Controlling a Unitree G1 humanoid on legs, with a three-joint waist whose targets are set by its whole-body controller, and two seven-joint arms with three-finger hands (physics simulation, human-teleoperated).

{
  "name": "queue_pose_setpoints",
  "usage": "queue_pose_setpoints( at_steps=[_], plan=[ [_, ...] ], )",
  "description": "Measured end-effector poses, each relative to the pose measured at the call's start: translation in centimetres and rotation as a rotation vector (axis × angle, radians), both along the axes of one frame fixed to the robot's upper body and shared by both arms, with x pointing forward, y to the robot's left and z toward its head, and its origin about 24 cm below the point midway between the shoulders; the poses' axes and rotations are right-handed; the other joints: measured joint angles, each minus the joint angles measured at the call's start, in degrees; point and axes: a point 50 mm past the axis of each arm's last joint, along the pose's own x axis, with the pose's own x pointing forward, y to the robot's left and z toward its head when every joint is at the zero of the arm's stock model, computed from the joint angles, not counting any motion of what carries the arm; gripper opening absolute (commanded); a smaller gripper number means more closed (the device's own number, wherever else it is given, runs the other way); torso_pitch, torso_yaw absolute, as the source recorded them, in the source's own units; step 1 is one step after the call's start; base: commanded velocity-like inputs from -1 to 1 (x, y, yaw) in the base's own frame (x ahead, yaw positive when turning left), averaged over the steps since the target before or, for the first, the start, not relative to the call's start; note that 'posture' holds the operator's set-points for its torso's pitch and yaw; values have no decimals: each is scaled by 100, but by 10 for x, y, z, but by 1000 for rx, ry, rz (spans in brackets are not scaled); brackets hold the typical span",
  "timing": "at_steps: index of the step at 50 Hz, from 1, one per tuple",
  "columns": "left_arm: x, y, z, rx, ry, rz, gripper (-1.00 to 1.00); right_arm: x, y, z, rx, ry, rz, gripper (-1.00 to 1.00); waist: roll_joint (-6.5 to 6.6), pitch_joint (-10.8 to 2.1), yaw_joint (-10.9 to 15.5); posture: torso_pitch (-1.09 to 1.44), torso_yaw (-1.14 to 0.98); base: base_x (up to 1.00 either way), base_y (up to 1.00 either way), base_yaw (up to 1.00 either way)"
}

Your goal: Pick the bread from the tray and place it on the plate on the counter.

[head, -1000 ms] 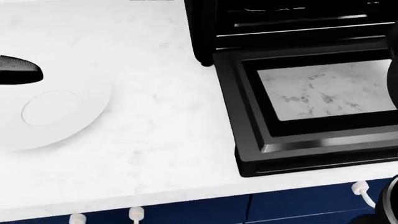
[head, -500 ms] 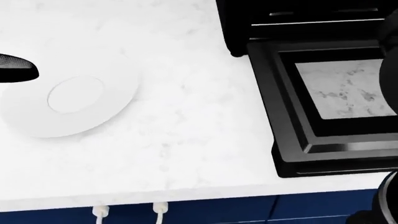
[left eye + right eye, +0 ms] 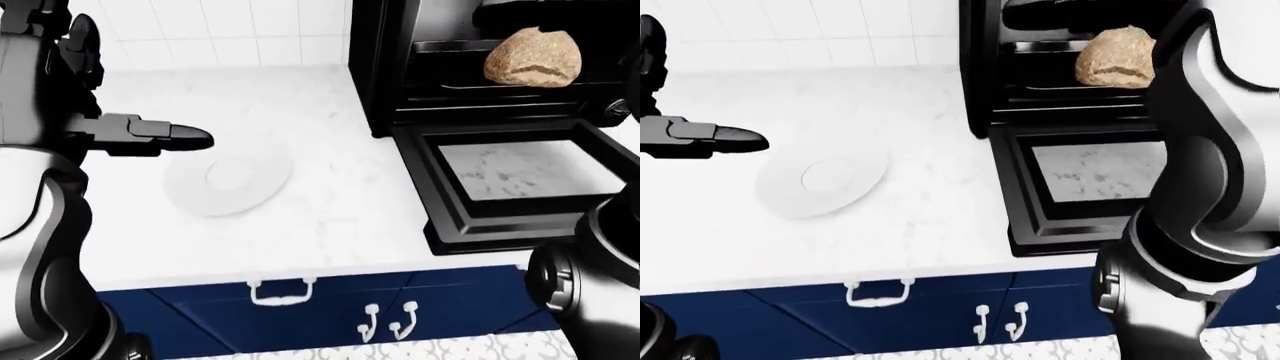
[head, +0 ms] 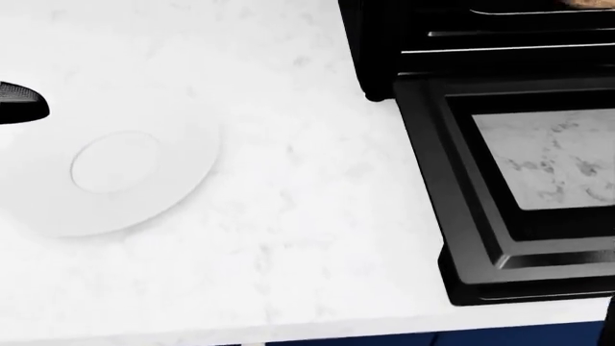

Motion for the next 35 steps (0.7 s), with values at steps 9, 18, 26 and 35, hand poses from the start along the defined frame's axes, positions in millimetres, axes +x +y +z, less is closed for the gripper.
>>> queue_pose_setpoints(
  at_steps=[9, 18, 26, 35],
  plan=[
    [1, 0, 1, -6, -4, 0, 100, 7, -30, 9, -48, 81, -165, 100, -12, 32, 17, 0, 0, 0, 0, 0],
    [3, 0, -5, -13, 4, -3, 100, 18, -52, 17, -55, 250, -326, 100, 11, 33, 2, 0, 0, 0, 0, 0],
    [2, 2, -6, -16, 1, 1, 100, 30, -63, 12, 29, 391, -432, 100, 35, 25, 8, 0, 0, 0, 0, 0],
    [2, 1, -7, -14, 0, -4, 100, 50, -69, 1, 63, 504, -474, 100, 82, 21, 22, 0, 0, 0, 0, 0]
  ],
)
